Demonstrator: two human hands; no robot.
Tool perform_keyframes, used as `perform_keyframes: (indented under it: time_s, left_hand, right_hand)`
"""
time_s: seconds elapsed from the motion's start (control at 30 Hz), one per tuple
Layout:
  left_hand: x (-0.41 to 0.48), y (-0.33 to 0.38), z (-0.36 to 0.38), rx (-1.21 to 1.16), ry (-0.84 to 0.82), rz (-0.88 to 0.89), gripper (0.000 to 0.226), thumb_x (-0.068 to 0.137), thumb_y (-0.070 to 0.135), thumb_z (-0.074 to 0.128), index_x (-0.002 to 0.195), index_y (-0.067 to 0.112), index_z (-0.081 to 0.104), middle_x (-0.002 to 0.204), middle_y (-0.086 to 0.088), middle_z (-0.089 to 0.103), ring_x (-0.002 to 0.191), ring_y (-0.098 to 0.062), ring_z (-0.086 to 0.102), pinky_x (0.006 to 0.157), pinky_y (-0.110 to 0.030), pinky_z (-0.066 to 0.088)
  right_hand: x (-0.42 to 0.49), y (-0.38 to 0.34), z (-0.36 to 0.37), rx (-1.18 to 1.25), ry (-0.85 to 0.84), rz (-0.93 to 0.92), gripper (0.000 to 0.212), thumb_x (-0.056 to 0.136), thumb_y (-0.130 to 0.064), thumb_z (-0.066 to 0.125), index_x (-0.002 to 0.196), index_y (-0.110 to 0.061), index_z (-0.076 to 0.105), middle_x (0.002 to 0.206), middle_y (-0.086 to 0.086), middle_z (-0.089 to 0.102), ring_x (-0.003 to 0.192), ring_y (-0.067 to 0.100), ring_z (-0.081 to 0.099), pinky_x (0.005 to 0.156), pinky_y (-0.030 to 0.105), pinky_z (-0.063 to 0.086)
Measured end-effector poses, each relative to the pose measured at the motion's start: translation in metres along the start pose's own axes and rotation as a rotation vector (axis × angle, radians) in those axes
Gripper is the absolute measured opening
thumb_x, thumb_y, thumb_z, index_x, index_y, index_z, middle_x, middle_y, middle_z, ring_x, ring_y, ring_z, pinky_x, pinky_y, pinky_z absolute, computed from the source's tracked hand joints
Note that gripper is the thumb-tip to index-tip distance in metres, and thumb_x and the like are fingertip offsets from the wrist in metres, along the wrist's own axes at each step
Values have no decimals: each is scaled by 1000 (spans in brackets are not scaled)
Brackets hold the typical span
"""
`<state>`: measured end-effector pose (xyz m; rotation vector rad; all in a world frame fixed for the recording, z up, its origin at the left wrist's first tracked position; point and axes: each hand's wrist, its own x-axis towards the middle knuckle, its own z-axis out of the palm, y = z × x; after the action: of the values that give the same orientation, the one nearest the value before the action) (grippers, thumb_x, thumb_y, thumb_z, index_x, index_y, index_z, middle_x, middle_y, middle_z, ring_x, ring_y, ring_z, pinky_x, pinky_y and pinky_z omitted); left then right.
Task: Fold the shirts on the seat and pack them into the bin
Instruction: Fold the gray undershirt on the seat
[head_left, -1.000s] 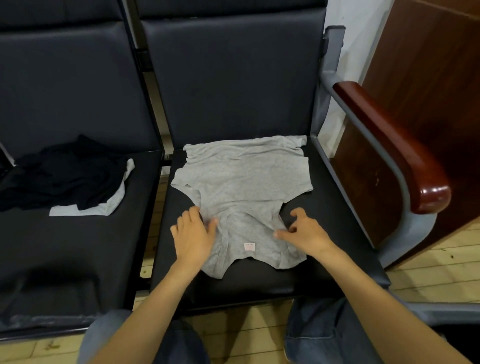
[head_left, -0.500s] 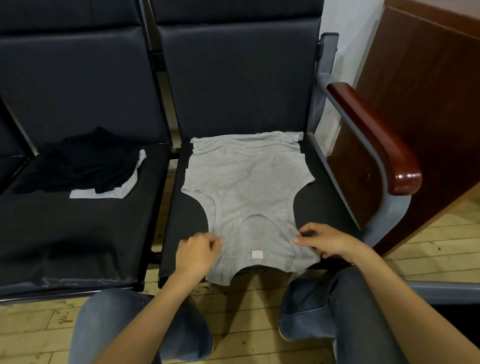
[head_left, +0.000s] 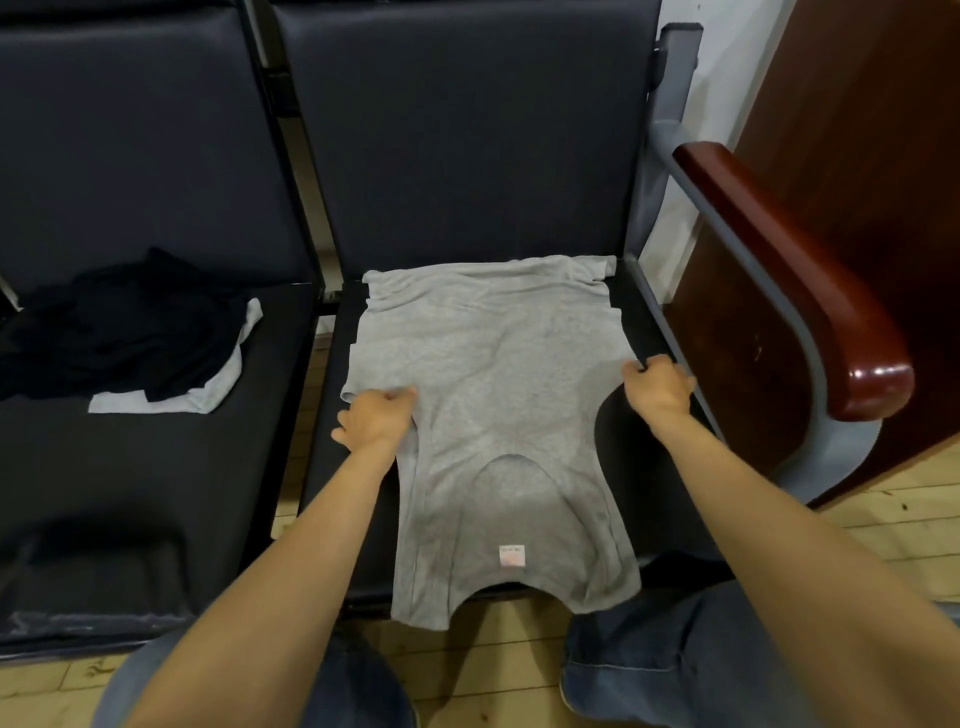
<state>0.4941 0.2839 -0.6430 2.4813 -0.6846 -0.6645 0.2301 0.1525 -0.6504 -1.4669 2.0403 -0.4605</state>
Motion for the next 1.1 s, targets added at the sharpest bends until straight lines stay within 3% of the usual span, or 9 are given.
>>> perform_keyframes:
  time_s: [0.1,0.2,0.3,0.43,0.67,0.93,1.0,1.07,1.1]
  left_hand:
    - [5,-2,10,-34,88,82,31,88,45,60,102,19,71,117,-11,62,119,-31,44,100,-40,24]
    - [6,-6,13,-104,170,145,19,94,32,53,95,16,64,100,-9,65,108,-30,52,96,-39,25]
    - [2,-12,15,-12,186,232,24,98,31,46,98,11,59,97,-9,63,107,-31,52,95,-40,24]
    - [6,-16,15,70,215,168,47,90,43,55,116,3,53,125,-15,52,123,-35,39,102,-44,22]
    - [38,-13,4,11,248,-44,67,85,51,61,128,1,48,137,-20,43,131,-37,31,108,-47,18]
    - [48,-18,-5,-349,301,-162,22,91,32,58,103,17,68,117,-9,61,118,-29,45,101,-40,24]
    - [46,-20,-7,-347,310,-151,22,93,29,56,104,14,67,118,-11,61,119,-29,45,101,-40,23]
    - [44,-23,-8,-273,300,-134,29,95,31,51,109,11,66,122,-13,58,122,-31,42,103,-42,22]
    - [45,-24,-8,-241,294,-129,33,95,35,50,111,10,65,124,-14,56,123,-31,40,104,-43,21]
  right_hand:
    - [12,-12,4,-17,2,-3,40,93,-36,54,124,-9,56,134,16,47,129,35,35,103,46,38]
    - [20,-17,6,232,35,-4,6,91,-22,59,90,-16,57,100,10,59,101,30,55,82,39,49]
    - [20,-18,2,467,-1,16,24,86,-11,63,73,-21,46,90,8,57,84,26,58,70,36,51]
    - [15,-16,-6,456,28,-4,29,79,-7,74,74,-18,48,91,5,56,85,20,53,71,30,42]
    - [19,-10,-11,408,-23,9,30,75,-6,78,79,-16,49,97,6,55,91,21,52,76,31,43]
    - [19,-19,-8,382,-122,15,42,89,-26,66,121,-1,58,123,12,58,115,29,54,86,32,42]
    - [20,-20,-8,392,-153,12,32,89,-23,66,115,-4,61,113,7,60,113,29,56,88,35,45]
    - [21,-16,-7,372,-148,-11,13,85,-20,70,88,-12,61,106,12,66,101,29,62,77,34,48]
    - [20,-15,-6,375,-142,-18,16,83,-20,72,80,-14,57,102,13,66,97,29,63,71,33,49]
